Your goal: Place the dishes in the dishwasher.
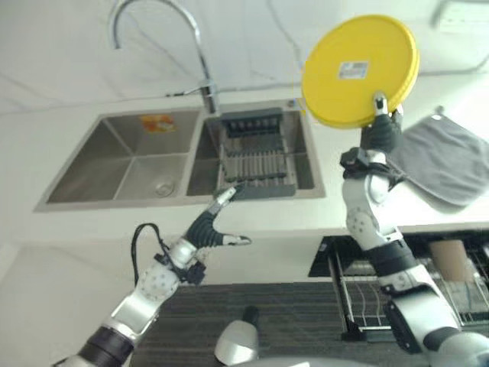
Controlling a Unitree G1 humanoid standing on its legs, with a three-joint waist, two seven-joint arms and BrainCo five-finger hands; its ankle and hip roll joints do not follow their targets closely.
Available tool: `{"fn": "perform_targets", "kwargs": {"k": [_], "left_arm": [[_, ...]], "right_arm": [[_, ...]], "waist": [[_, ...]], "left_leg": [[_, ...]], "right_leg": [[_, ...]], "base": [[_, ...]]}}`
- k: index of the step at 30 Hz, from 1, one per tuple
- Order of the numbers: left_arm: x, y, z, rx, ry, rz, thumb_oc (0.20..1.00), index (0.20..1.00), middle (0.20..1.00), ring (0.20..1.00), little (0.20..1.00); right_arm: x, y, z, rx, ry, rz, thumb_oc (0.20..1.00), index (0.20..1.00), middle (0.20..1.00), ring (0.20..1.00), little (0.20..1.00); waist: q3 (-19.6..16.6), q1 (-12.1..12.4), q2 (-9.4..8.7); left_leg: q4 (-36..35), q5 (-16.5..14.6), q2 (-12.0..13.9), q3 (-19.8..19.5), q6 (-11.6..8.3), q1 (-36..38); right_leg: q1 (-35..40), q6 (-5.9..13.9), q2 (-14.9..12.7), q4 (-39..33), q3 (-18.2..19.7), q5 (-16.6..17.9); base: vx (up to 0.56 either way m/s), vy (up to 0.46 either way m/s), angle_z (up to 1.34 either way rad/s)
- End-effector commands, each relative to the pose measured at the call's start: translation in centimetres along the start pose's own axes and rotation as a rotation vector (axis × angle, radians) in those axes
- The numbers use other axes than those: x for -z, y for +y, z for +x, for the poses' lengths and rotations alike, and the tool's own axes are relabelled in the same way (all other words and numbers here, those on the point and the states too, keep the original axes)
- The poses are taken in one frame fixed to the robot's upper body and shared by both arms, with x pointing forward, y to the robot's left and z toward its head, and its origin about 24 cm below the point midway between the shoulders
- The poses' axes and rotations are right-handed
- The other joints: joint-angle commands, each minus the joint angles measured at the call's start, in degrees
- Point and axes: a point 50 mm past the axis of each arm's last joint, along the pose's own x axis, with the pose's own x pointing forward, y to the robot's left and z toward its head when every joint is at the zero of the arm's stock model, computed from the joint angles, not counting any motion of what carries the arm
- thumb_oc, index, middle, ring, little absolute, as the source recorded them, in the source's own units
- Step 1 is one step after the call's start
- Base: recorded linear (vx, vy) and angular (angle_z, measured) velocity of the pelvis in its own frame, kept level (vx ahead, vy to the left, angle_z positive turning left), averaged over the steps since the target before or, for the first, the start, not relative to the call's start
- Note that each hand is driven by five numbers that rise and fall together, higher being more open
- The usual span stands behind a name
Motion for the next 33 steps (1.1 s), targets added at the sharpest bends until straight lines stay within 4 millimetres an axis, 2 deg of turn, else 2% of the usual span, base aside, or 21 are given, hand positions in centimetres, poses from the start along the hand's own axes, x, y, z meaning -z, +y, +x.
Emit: {"fn": "perform_targets", "kwargs": {"k": [1, 3, 4, 5, 6, 10, 12, 14, 16, 17, 20, 21, 24, 25, 31, 33], "left_arm": [[-2.9, 1.3, 1.5, -0.003, -0.172, -0.105, 1.000, 1.000, 1.000, 1.000, 1.000], [-3.2, 1.0, 1.5, 0.075, -0.181, -0.226, 1.000, 1.000, 1.000, 1.000, 1.000], [-3.1, 0.4, 1.6, 0.159, -0.171, -0.348, 1.000, 1.000, 1.000, 1.000, 1.000], [-3.0, -0.6, 1.7, 0.245, -0.157, -0.439, 1.000, 1.000, 1.000, 1.000, 1.000], [-2.9, -2.6, 1.6, 0.404, -0.143, -0.534, 1.000, 1.000, 1.000, 1.000, 1.000], [-2.1, -5.8, 1.6, 0.589, -0.044, -0.655, 1.000, 1.000, 1.000, 1.000, 1.000], [-0.7, -7.7, 1.1, 0.669, 0.076, -0.690, 1.000, 1.000, 1.000, 1.000, 1.000], [1.8, -9.8, -0.3, 0.715, 0.224, -0.653, 1.000, 1.000, 1.000, 1.000, 1.000], [2.1, -10.1, -0.4, 0.717, 0.245, -0.652, 1.000, 1.000, 1.000, 1.000, 1.000], [3.4, -10.8, -1.2, 0.699, 0.314, -0.682, 1.000, 1.000, 1.000, 1.000, 1.000], [5.3, -11.4, -2.8, 0.666, 0.412, -0.672, 1.000, 1.000, 1.000, 1.000, 1.000], [6.9, -11.7, -4.1, 0.636, 0.502, -0.676, 1.000, 1.000, 1.000, 1.000, 1.000], [7.7, -12.1, -5.0, 0.636, 0.550, -0.648, 1.000, 1.000, 1.000, 1.000, 1.000], [8.8, -12.8, -6.3, 0.611, 0.627, -0.586, 1.000, 1.000, 1.000, 1.000, 1.000], [12.0, -13.6, -9.7, 0.421, 0.814, -0.423, 1.000, 1.000, 1.000, 1.000, 1.000], [13.0, -13.9, -11.1, 0.352, 0.895, -0.382, 1.000, 1.000, 1.000, 1.000, 1.000]], "right_arm": [[-4.3, 1.4, 0.8, -0.095, -0.215, 0.061, 0.200, 0.200, 0.200, 0.200, 0.200], [-4.5, 0.8, 0.8, -0.084, -0.216, 0.052, 0.200, 0.200, 0.200, 0.200, 0.200], [-4.5, 0.4, 0.9, -0.080, -0.218, 0.050, 0.200, 0.200, 0.200, 0.200, 0.200], [-4.5, 0.3, 0.9, -0.082, -0.221, 0.043, 0.200, 0.200, 0.200, 0.200, 0.200], [-4.5, 0.4, 1.0, -0.093, -0.215, 0.036, 0.200, 0.200, 0.200, 0.200, 0.200], [-4.5, 0.2, 1.3, -0.112, -0.205, 0.034, 0.200, 0.200, 0.200, 0.200, 0.200], [-4.5, 0.1, 1.5, -0.128, -0.195, 0.050, 0.200, 0.200, 0.200, 0.200, 0.200], [-4.5, -0.1, 2.1, -0.162, -0.179, 0.061, 0.200, 0.200, 0.200, 0.200, 0.200], [-4.6, -0.2, 2.2, -0.165, -0.182, 0.060, 0.200, 0.200, 0.200, 0.200, 0.200], [-4.7, -0.2, 2.5, -0.175, -0.179, 0.063, 0.200, 0.200, 0.200, 0.200, 0.200], [-4.9, -0.6, 2.6, -0.184, -0.179, 0.069, 0.200, 0.200, 0.200, 0.200, 0.200], [-5.2, -1.2, 2.6, -0.183, -0.188, 0.078, 0.200, 0.200, 0.200, 0.200, 0.200], [-5.5, -1.5, 2.5, -0.180, -0.194, 0.092, 0.200, 0.200, 0.200, 0.200, 0.200], [-6.0, -1.9, 2.1, -0.177, -0.216, 0.099, 0.200, 0.200, 0.200, 0.200, 0.200], [-6.2, -3.2, -0.6, -0.184, -0.216, 0.088, 0.200, 0.200, 0.200, 0.200, 0.200], [-6.0, -4.3, -1.7, -0.179, -0.190, 0.089, 0.200, 0.200, 0.200, 0.200, 0.200]], "waist": [[-4.97, 0.60, -0.78], [-5.16, 0.21, -0.72], [-5.15, -0.09, -0.65], [-5.30, -0.43, -0.64], [-5.47, -1.31, -0.52], [-5.78, -3.12, -0.37], [-5.91, -4.67, -0.41], [-5.92, -6.80, -0.64], [-5.91, -6.90, -0.63], [-5.83, -7.55, -0.71], [-5.55, -8.40, -0.76], [-5.22, -9.03, -1.00], [-4.99, -9.34, -1.16], [-4.47, -9.89, -1.45], [-3.34, -12.33, -2.32], [-3.01, -13.24, -2.66]], "left_leg": [[3.77, -8.97, 0.30, 8.23, 4.55, 3.61], [3.99, -8.97, 0.73, 8.62, 4.18, 3.77], [4.05, -8.93, 1.02, 8.93, 3.94, 4.01], [3.96, -8.84, 1.28, 9.25, 3.76, 4.11], [3.82, -8.65, 1.74, 10.13, 3.39, 4.40], [3.52, -8.33, 2.52, 11.88, 2.74, 4.86], [3.51, -8.21, 3.03, 13.27, 2.29, 5.13], [3.77, -8.14, 3.74, 15.21, 1.69, 5.25], [3.84, -8.15, 3.85, 15.46, 1.62, 5.24], [4.21, -8.14, 4.16, 16.24, 1.42, 5.04], [4.74, -8.15, 4.55, 17.60, 1.38, 5.03], [5.17, -8.19, 4.86, 18.71, 1.51, 5.03], [5.64, -8.43, 4.94, 19.10, 1.74, 4.98], [6.77, -9.09, 5.10, 19.67, 1.96, 4.96], [10.65, -10.87, 5.25, 20.72, 3.11, 3.72], [11.87, -11.39, 5.39, 21.13, 3.29, 3.29]], "right_leg": [[-1.74, -3.38, 0.56, 6.99, -2.46, -4.72], [-1.65, -3.66, 0.82, 6.25, -2.25, -4.19], [-1.35, -3.88, 0.98, 5.56, -2.17, -3.79], [-1.29, -4.05, 1.14, 4.98, -2.07, -3.40], [-1.24, -4.15, 1.42, 4.28, -1.98, -2.83], [-1.64, -4.26, 1.88, 3.71, -1.64, -2.20], [-2.11, -4.33, 2.09, 3.84, -1.48, -2.12], [-2.83, -4.51, 2.35, 4.04, -0.97, -2.27], [-2.95, -4.56, 2.39, 4.08, -0.88, -2.31], [-3.23, -4.71, 2.40, 4.21, -0.87, -2.46], [-3.65, -4.94, 2.28, 5.00, -1.06, -2.72], [-3.88, -5.05, 2.17, 5.88, -1.44, -3.07], [-4.21, -5.11, 2.12, 6.87, -1.58, -3.52], [-4.54, -5.17, 2.04, 8.75, -1.78, -4.65], [-7.21, -5.27, 1.67, 14.19, -1.26, -6.90], [-8.02, -5.32, 1.69, 15.30, -0.74, -7.40]], "base": [[-0.16, -0.199, -0.31], [-0.11, -0.141, -0.24], [-0.09, -0.131, -0.15], [-0.10, -0.150, -0.16], [-0.07, -0.105, -0.16], [-0.04, -0.045, -0.27], [-0.02, -0.023, -0.27], [-0.02, -0.014, -0.32], [-0.01, -0.001, -0.30], [0.00, 0.011, -0.35], [0.01, 0.013, -0.38], [0.03, 0.008, -0.30], [0.03, 0.008, -0.32], [0.03, 0.013, -0.28], [0.02, 0.013, -0.26], [0.03, 0.010, -0.33]]}}
